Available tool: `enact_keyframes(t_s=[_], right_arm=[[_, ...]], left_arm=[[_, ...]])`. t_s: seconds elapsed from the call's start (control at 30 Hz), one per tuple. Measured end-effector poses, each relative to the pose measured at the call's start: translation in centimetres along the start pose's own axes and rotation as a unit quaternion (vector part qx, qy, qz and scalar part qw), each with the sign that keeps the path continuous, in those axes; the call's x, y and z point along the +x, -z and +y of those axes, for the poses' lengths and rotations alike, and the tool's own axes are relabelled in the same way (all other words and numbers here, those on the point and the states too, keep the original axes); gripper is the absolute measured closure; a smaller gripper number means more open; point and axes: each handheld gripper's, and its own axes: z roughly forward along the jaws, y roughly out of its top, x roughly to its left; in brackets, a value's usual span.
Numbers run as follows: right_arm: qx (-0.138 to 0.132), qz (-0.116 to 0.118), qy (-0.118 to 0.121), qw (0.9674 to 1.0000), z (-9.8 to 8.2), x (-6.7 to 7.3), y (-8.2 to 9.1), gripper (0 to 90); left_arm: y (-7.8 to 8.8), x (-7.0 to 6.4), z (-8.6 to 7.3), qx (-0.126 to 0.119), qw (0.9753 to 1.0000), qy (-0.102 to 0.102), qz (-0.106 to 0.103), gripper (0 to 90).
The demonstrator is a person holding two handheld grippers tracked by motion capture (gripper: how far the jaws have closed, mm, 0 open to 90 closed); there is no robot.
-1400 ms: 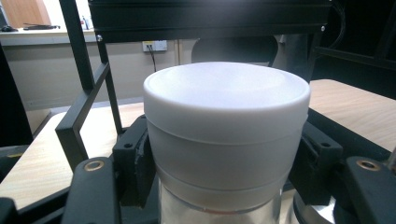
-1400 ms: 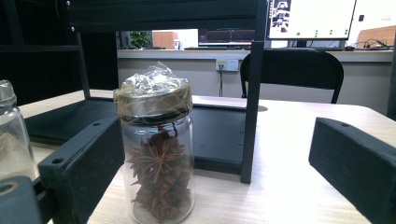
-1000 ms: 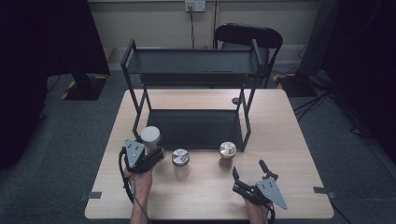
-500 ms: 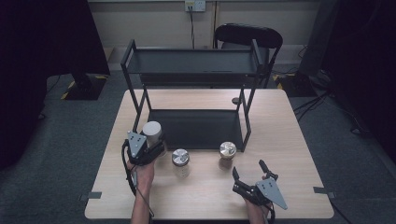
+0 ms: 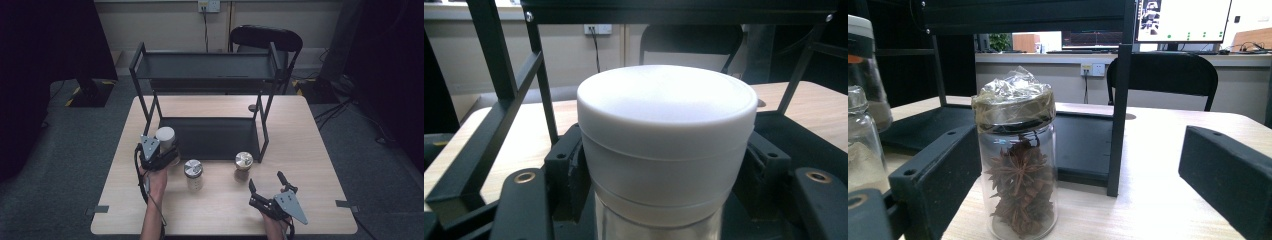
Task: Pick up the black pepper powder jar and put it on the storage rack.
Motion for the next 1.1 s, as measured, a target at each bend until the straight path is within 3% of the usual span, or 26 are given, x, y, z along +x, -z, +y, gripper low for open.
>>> enact_keyframes(t_s=[0.73,1.1], right_arm=[[0.0,0.002,0.0,1.0,0.0,-0.1,0.0,2.5],[0.0,0.003,-0.001,1.0,0.0,-0.1,0.0,2.5]], left_arm=[[-3.5,0.4,0.7,0.022,0.9997,-0.004,0.004,34.3],[-4.3,0.7,0.9,0.03,0.9995,-0.002,0.005,34.3]])
